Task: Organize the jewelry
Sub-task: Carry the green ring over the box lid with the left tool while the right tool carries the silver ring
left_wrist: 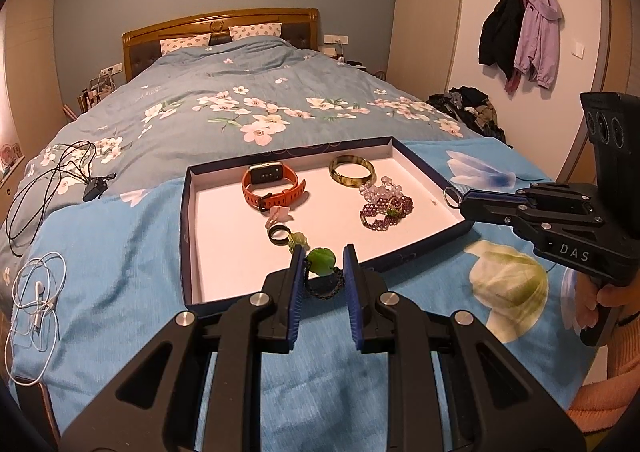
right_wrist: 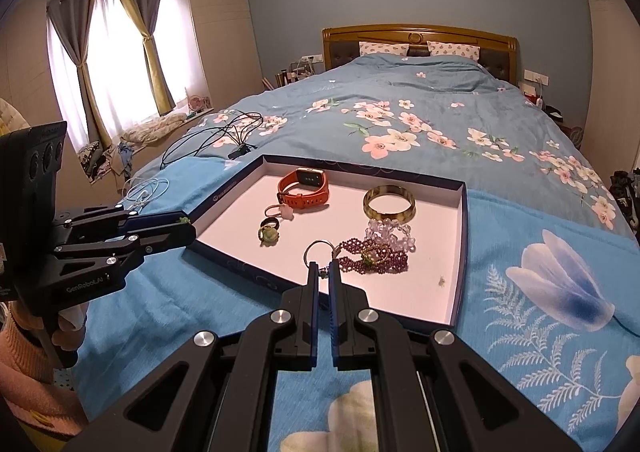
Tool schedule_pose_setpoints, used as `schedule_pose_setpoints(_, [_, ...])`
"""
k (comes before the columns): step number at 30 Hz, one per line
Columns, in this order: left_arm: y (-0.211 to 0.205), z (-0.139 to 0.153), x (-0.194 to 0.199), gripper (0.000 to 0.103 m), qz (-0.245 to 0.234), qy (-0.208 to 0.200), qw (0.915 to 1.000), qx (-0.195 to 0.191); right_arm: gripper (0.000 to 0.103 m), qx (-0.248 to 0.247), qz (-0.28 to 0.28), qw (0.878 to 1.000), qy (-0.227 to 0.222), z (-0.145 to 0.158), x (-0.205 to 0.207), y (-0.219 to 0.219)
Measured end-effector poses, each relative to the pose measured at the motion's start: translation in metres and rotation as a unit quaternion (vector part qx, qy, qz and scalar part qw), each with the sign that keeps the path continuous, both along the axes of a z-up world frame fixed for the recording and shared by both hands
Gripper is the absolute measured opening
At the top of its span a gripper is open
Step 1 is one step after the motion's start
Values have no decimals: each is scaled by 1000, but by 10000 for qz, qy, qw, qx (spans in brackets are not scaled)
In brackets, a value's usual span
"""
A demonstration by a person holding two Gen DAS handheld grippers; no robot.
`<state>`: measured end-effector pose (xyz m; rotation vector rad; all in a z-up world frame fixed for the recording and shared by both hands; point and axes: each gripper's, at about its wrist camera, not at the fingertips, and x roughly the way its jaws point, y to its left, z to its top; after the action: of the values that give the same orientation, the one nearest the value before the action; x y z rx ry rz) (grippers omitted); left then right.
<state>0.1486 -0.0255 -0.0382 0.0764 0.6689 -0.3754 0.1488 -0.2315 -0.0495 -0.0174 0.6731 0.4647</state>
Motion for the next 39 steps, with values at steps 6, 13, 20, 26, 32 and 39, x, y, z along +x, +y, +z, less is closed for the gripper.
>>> schedule_pose_setpoints(6, [0, 2, 7, 19, 28, -31, 10000, -8, 3, -12, 15, 10000, -42, 4, 4, 2])
schedule_pose_setpoints(13, [1, 2, 13, 19, 35, -22, 10000, -24, 3, -27, -1, 10000, -50, 4, 7, 2])
schedule_pose_setpoints(20, [0, 2, 17, 19, 70, -38, 10000, -15, 3, -38, -17, 10000, -47, 4, 13, 2])
schedule_pose_setpoints(26, [0, 3, 22, 19, 88, -41, 10000, -10, 3, 33, -14, 10000, -16, 3, 19, 1])
schedule_pose_setpoints(32, [1, 3, 29, 19, 103, -64, 9999, -13, 3, 67, -25, 10000, -2, 3, 24, 0])
schedule_pose_setpoints(39, [0, 3, 32, 19, 112, -60, 9999, -9, 3, 60, -23, 10000, -11, 3, 26, 0])
